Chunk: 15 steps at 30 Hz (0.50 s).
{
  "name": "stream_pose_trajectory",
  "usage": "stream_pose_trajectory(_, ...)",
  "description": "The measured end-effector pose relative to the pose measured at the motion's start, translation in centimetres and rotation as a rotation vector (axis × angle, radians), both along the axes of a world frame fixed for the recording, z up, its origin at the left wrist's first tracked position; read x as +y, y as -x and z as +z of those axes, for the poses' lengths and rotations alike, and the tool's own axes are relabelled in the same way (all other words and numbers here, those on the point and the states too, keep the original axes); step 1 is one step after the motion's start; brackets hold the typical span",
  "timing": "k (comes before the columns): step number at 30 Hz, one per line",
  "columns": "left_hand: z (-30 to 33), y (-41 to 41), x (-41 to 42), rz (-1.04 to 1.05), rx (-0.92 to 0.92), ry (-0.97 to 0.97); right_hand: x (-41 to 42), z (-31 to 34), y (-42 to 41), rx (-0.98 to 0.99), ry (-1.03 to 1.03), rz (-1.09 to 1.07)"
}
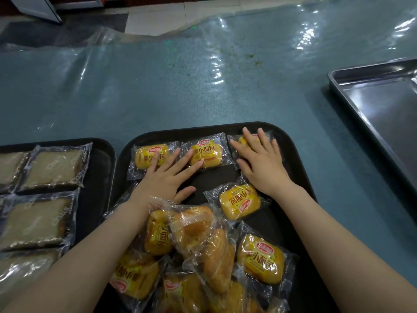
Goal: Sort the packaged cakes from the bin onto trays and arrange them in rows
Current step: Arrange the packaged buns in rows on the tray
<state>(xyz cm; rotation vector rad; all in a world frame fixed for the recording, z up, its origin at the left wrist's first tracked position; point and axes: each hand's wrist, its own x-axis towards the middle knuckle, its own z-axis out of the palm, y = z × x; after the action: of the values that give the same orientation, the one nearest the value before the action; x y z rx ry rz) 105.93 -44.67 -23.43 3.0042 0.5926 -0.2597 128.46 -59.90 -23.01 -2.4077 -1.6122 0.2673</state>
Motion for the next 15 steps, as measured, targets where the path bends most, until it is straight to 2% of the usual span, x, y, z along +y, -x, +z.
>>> stream_pose_trajectory(2, 0.7, 0.0, 0.0, 0.022, -0.019, 0.109, -0.3, 0.9, 0.3, 0.062, -0.051, -0.018)
stream_pose_trajectory(6, 3.6, 1.0, 0.1, 0.243, -0.279, 0.489, -3.0, 3.0, 2.7, 0.238, -0.296, 0.008)
stream_pose_trajectory(10, 6.5, 2.7, -1.4, 0.339, -0.392, 0.585, -7.2, 2.4, 5.2, 0.249, -0.01, 0.2)
stream_pose_trajectory(15, 8.5, 4.9, -4.9, 0.453, -0.434, 0.826, -10.5, 2.4, 5.3, -0.011, 0.123, -0.032)
